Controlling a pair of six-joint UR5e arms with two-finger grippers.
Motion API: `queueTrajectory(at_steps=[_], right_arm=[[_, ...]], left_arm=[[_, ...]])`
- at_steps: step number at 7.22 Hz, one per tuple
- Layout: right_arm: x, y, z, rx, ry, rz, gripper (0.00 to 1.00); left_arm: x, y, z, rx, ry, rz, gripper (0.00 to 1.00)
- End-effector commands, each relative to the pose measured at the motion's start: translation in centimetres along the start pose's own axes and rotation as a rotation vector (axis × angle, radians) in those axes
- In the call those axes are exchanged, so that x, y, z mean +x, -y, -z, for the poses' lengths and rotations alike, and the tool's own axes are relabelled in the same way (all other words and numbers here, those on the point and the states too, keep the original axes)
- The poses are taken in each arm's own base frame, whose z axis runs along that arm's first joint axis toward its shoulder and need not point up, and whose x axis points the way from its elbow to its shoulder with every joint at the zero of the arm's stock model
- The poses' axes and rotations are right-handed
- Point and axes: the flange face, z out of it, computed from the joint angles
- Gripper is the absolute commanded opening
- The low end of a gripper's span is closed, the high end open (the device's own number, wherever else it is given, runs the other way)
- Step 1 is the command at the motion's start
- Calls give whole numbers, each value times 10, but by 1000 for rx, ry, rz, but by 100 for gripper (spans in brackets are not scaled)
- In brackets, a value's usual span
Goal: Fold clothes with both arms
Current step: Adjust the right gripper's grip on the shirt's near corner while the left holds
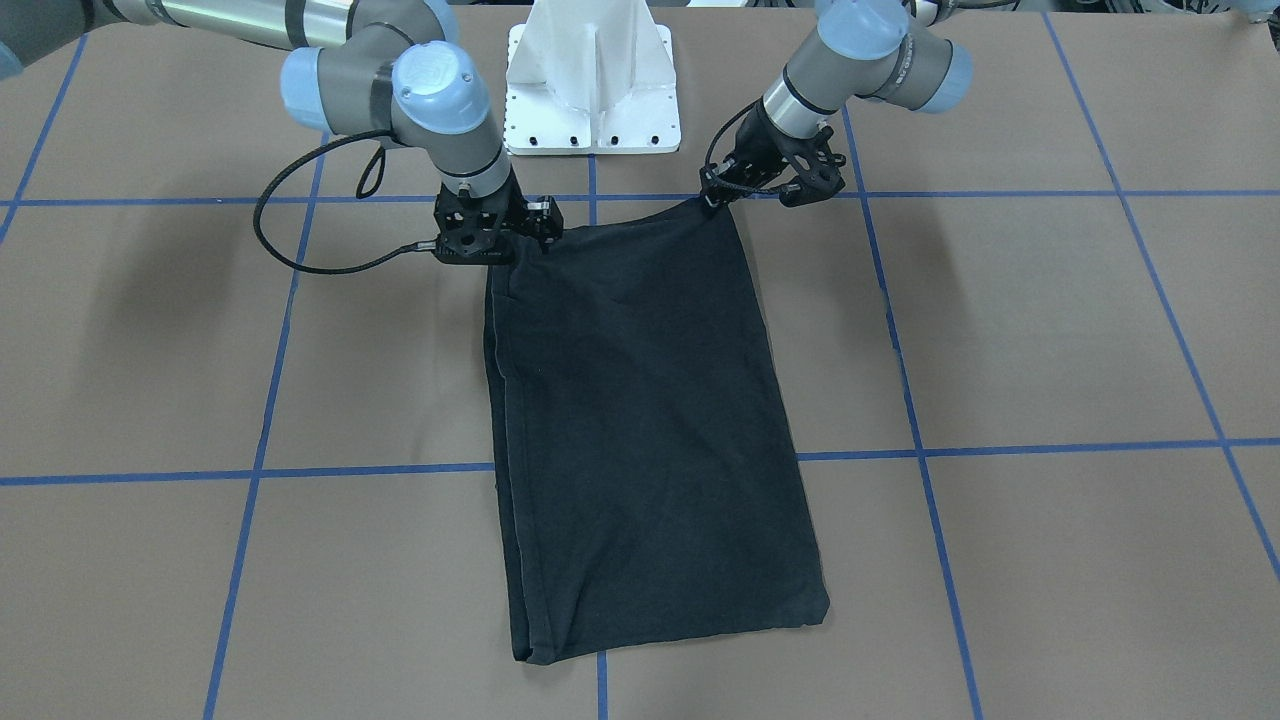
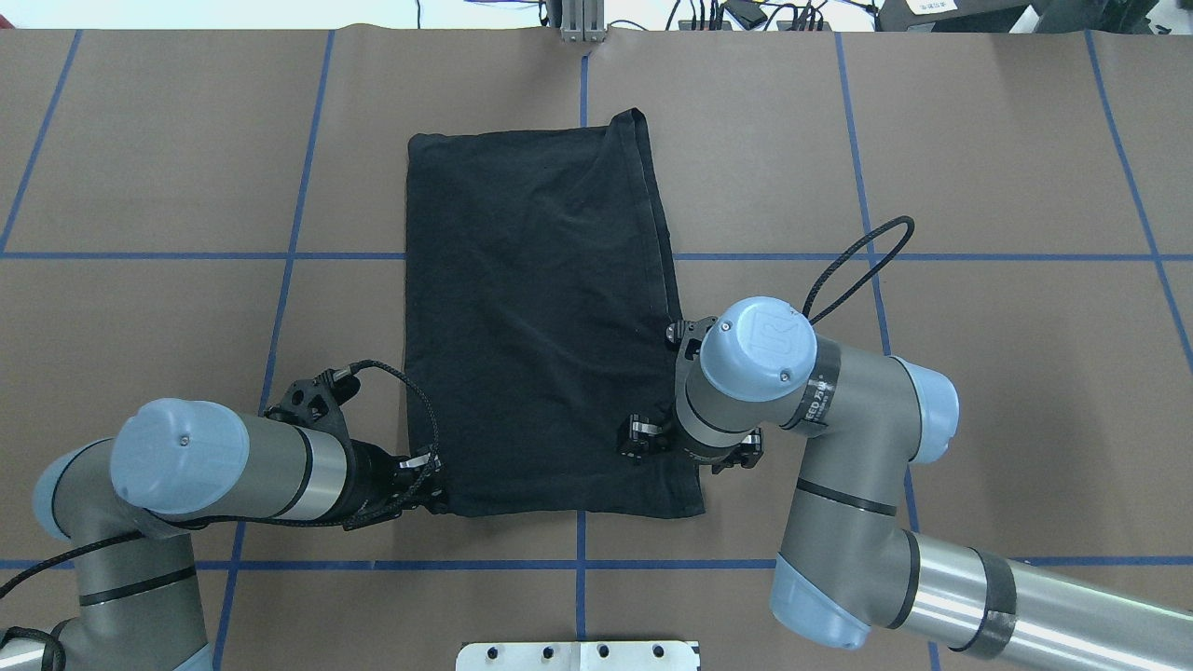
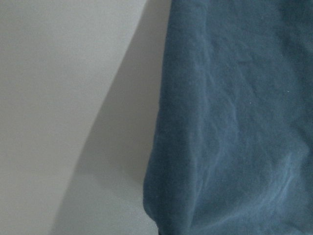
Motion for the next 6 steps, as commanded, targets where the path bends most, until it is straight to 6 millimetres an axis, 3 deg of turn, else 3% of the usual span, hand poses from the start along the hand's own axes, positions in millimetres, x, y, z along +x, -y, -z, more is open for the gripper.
queueTrajectory(at_steps=[1, 6], right_arm=[[8, -3, -6, 1, 25, 10, 100], [9, -12, -25, -16, -9, 13, 100]], left_arm=[[0, 0, 0, 1, 0, 0, 0], [1, 0, 2, 1, -4, 0, 0]])
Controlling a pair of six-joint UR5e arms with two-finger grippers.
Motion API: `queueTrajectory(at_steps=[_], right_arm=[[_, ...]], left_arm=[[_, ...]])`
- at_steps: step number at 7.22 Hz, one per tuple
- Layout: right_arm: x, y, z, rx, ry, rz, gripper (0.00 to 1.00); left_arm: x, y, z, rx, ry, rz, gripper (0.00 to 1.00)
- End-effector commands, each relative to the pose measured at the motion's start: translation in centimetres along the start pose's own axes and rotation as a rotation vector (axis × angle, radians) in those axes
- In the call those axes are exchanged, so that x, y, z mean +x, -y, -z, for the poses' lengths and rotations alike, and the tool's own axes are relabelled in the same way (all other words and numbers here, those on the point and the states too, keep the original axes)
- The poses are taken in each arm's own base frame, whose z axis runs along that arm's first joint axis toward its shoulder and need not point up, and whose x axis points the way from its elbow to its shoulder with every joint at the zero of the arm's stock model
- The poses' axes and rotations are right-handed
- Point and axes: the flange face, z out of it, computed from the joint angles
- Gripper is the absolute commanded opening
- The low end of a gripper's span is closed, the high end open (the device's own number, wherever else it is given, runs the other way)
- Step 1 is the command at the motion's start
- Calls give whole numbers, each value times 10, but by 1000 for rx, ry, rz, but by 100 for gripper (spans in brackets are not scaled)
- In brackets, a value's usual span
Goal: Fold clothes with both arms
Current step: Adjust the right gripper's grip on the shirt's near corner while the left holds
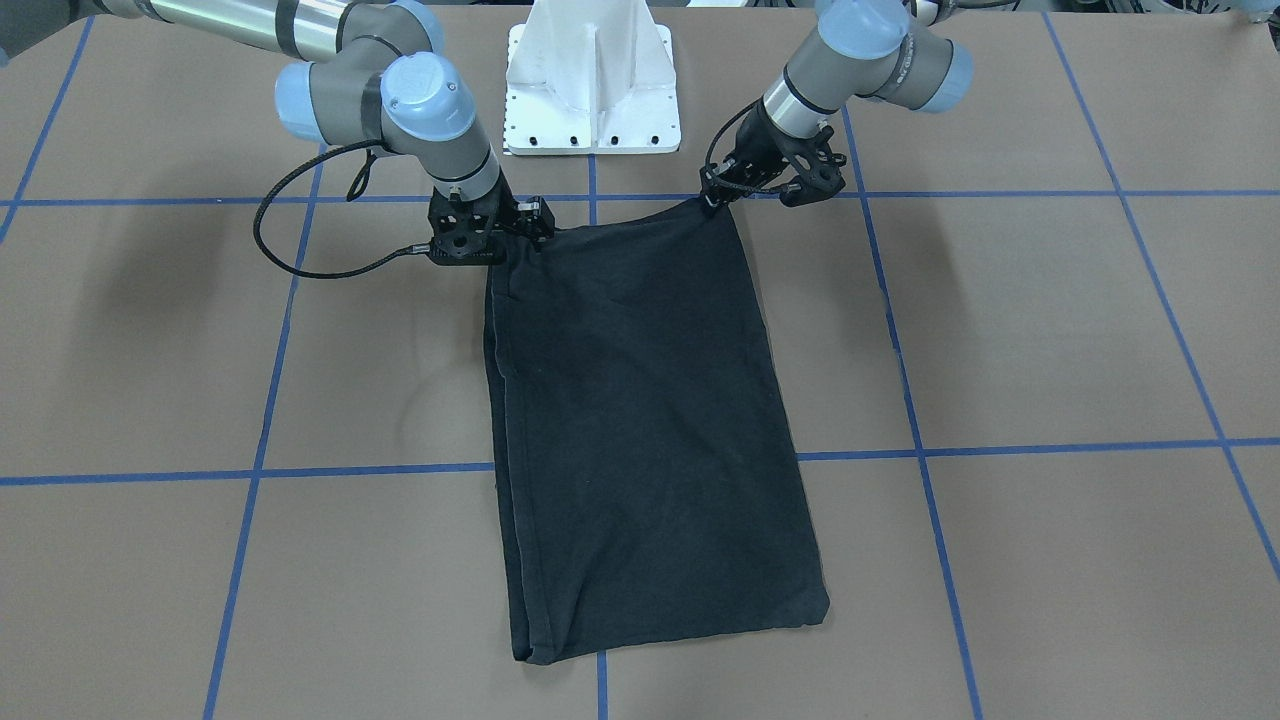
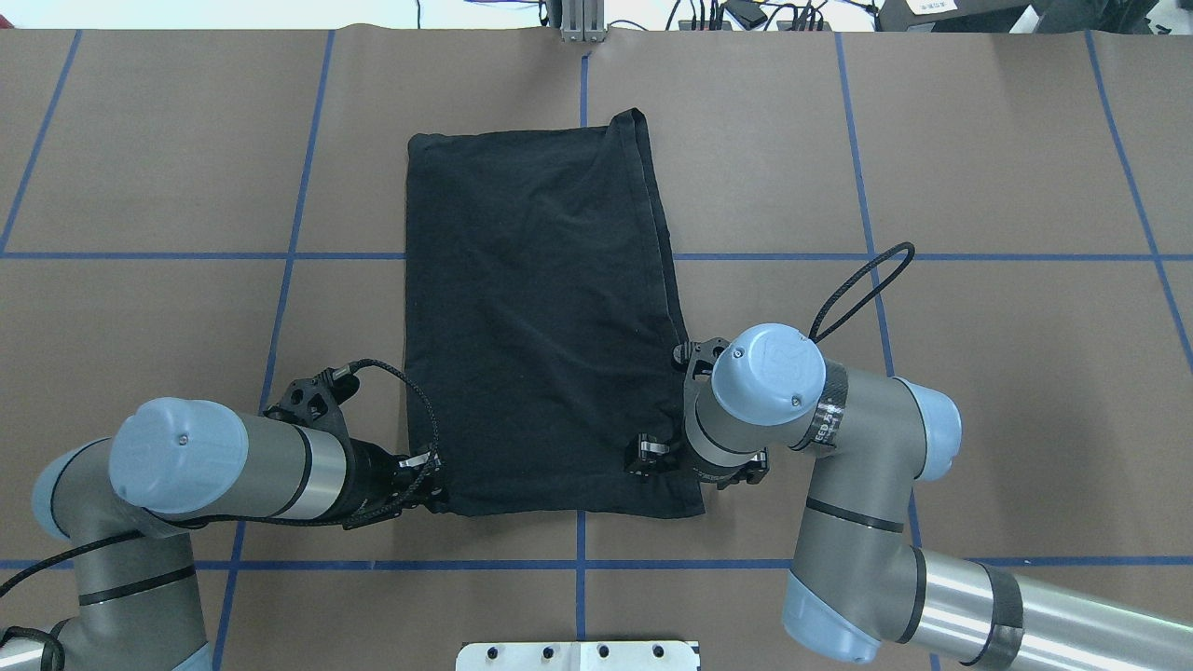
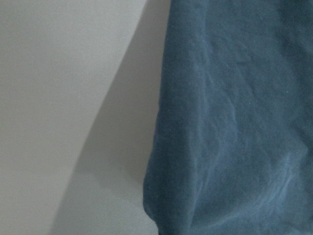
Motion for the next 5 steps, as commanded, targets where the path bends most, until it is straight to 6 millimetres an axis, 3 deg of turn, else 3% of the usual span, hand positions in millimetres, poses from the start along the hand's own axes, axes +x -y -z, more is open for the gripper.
queueTrajectory(at_steps=[1, 3, 5], right_arm=[[-1, -2, -3, -5, -5, 1, 99], [-1, -3, -4, -6, -5, -10, 72], [-2, -4, -5, -8, -6, -8, 70]], left_arm=[[-1, 0, 0, 1, 2, 0, 0], [-2, 1, 0, 1, 3, 1, 0], [-2, 1, 0, 2, 4, 1, 0]])
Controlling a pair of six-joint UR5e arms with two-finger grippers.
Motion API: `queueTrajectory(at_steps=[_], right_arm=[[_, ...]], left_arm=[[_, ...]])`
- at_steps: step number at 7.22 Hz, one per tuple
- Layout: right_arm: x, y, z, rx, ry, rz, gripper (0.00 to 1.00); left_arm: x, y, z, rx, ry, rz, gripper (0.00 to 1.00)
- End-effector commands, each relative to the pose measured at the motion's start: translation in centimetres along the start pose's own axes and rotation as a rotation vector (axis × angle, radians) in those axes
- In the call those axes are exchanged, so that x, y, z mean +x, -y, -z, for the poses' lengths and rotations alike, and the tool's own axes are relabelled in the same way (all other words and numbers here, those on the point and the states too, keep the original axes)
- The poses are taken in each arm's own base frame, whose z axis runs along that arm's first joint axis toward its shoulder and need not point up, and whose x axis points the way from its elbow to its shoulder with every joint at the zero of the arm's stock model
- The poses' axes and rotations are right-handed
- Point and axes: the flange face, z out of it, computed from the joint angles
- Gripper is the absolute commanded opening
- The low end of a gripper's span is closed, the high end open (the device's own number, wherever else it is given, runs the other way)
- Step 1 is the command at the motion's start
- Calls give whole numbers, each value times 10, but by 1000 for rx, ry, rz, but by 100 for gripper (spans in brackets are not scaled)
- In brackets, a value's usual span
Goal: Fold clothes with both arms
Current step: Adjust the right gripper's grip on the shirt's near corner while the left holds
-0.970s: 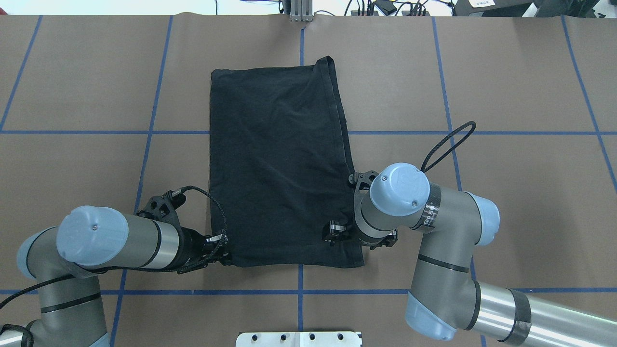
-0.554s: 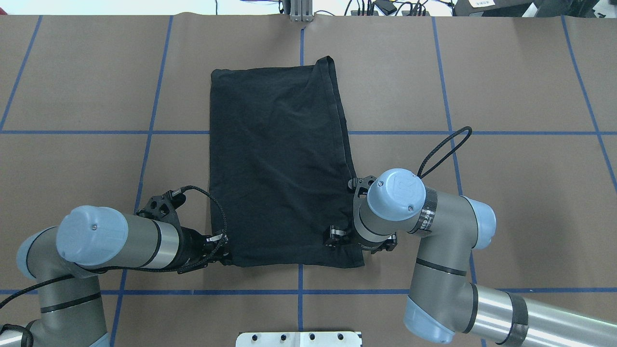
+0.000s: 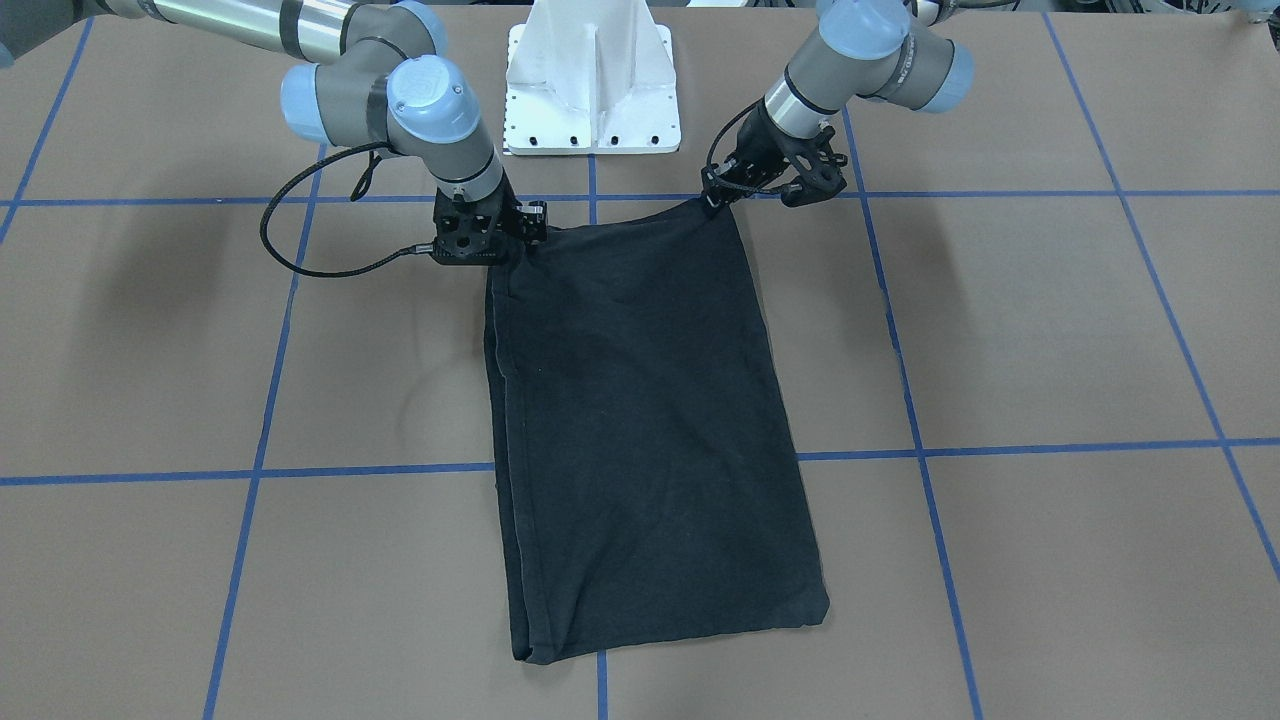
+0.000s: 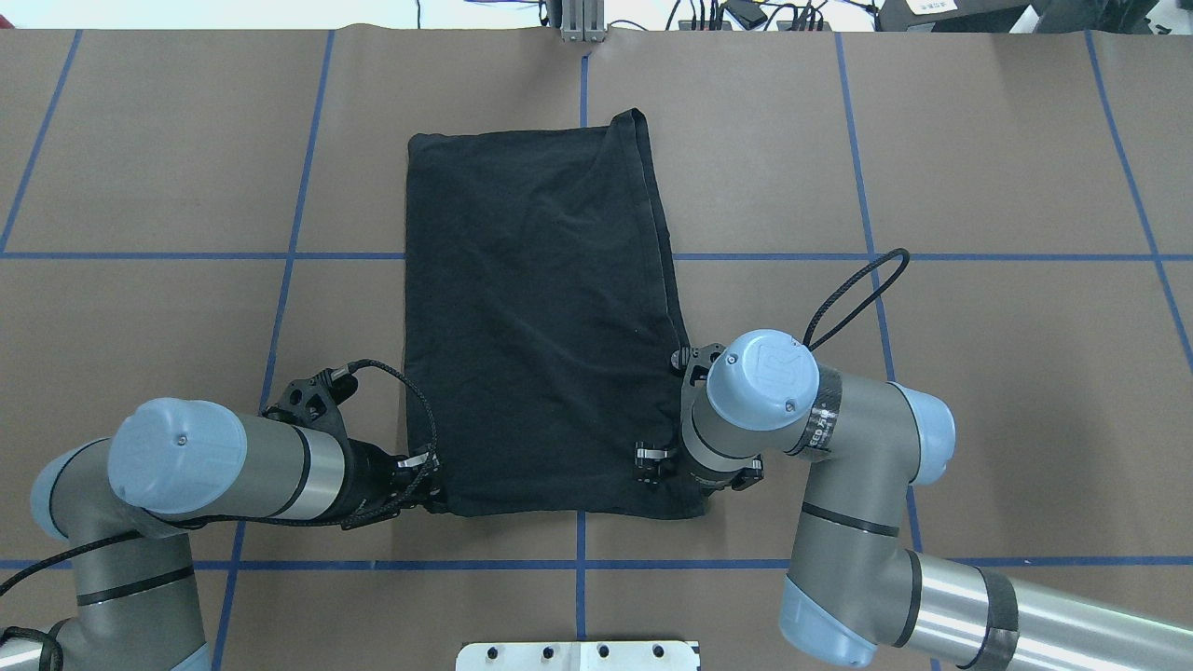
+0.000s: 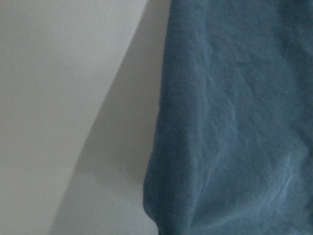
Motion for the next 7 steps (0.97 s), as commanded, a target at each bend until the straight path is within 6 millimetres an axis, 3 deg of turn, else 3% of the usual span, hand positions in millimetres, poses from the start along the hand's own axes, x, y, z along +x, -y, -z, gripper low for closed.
queueTrajectory(at_steps=[1, 2, 4, 6, 7], right_arm=[[0, -1, -1, -1, 0, 0, 70], [0, -1, -1, -1, 0, 0, 65], [-2, -1, 1, 0, 5, 3, 28], [-3, -1, 2, 1, 6, 3, 0], [-5, -1, 3, 4, 10, 3, 0]], left_arm=[[0, 0, 0, 0, 1, 0, 0], [0, 0, 0, 0, 1, 0, 0], [-1, 0, 0, 1, 2, 1, 0], [-1, 0, 0, 1, 2, 1, 0], [-1, 0, 0, 1, 2, 1, 0]])
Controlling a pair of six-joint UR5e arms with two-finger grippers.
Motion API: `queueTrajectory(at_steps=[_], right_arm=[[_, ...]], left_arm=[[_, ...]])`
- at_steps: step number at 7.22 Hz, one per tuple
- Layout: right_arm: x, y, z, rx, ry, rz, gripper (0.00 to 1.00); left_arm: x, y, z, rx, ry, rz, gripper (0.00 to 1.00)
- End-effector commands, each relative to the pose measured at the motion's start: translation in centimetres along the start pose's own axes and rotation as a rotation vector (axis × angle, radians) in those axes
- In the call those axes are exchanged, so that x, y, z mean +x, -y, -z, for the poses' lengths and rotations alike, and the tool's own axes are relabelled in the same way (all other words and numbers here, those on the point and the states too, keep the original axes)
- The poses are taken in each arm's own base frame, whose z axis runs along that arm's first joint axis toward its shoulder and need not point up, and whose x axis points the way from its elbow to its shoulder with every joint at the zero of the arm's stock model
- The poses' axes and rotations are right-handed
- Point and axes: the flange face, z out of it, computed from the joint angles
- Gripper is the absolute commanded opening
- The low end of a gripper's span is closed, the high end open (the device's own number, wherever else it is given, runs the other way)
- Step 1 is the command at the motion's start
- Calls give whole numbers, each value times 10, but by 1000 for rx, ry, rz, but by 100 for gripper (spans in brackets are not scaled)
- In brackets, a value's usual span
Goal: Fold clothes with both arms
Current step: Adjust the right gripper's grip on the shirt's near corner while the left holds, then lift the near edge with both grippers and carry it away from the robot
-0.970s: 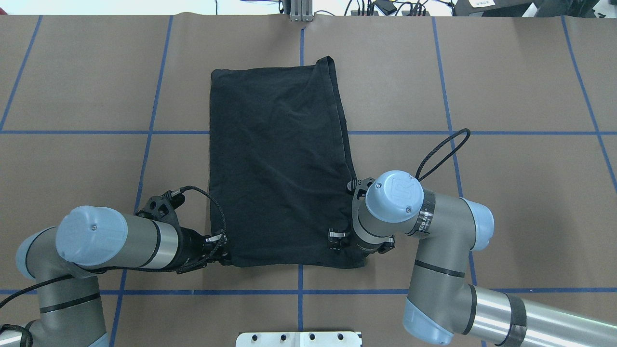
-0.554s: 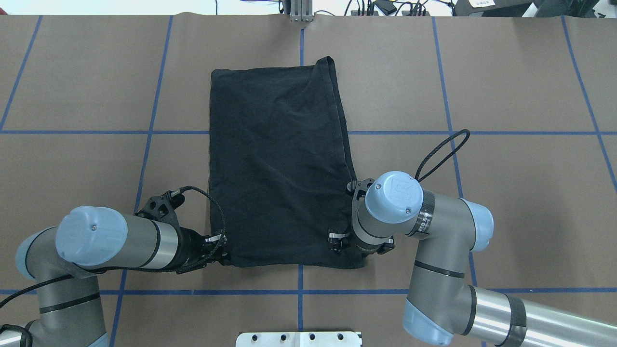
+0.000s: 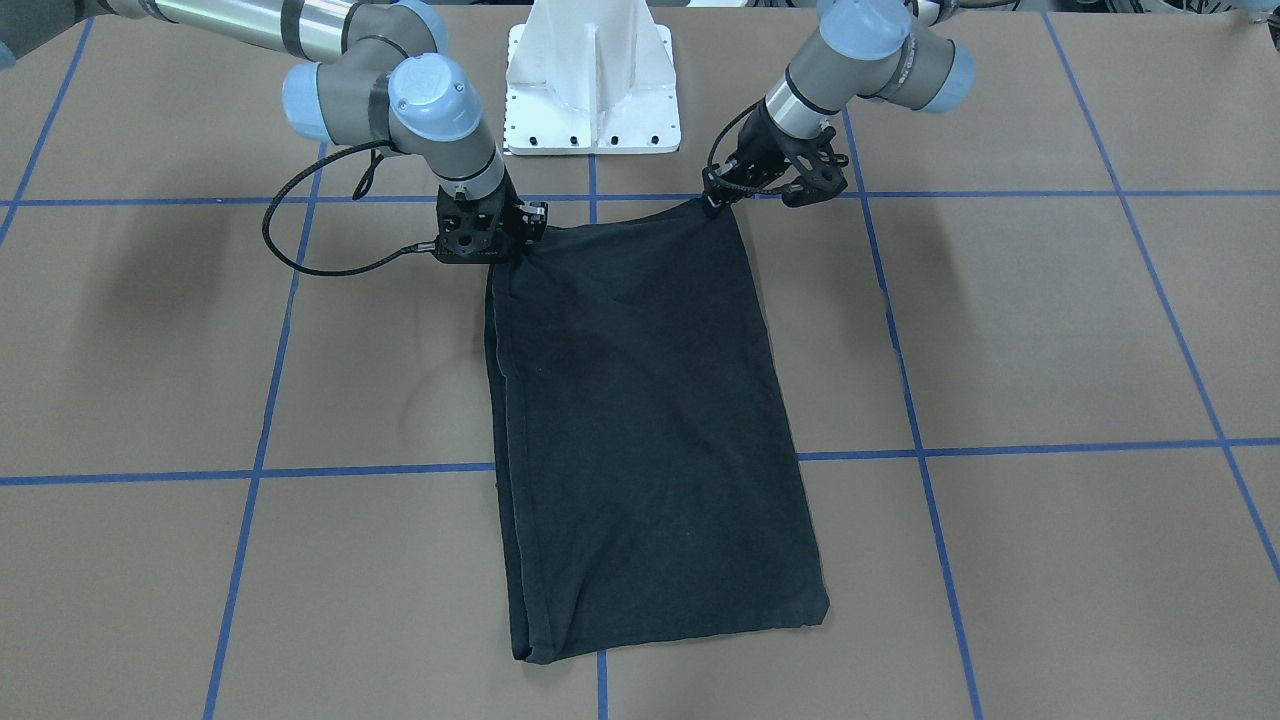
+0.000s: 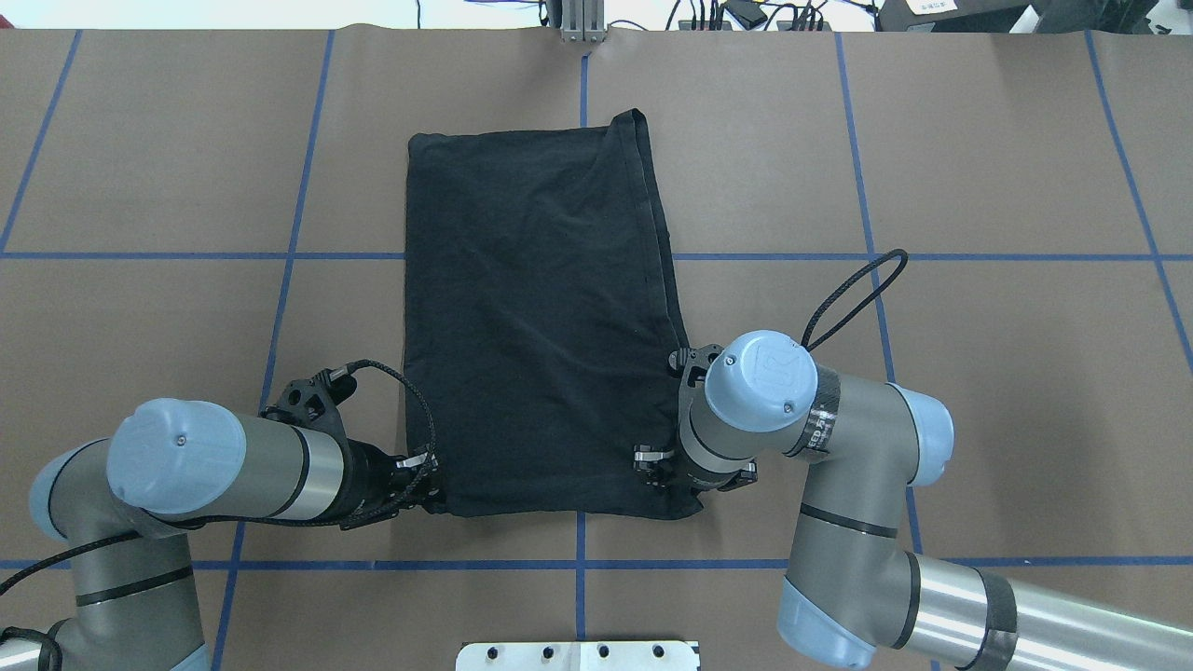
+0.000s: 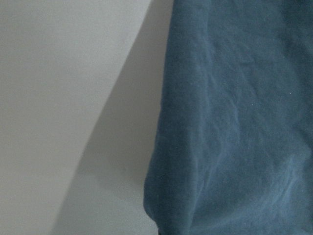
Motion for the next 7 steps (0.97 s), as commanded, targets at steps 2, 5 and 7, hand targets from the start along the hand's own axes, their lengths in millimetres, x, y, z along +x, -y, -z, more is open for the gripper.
queueTrajectory(at_steps=[2, 5, 7], right_arm=[[-8, 0, 5, 3, 12, -23, 0], [-10, 0, 20, -9, 41, -35, 0], [10, -24, 48, -110, 88, -23, 0]], left_arm=[[1, 0, 1, 1, -2, 0, 0], [1, 2, 14, 3, -16, 0, 0], [0, -4, 29, -4, -18, -3, 0]])
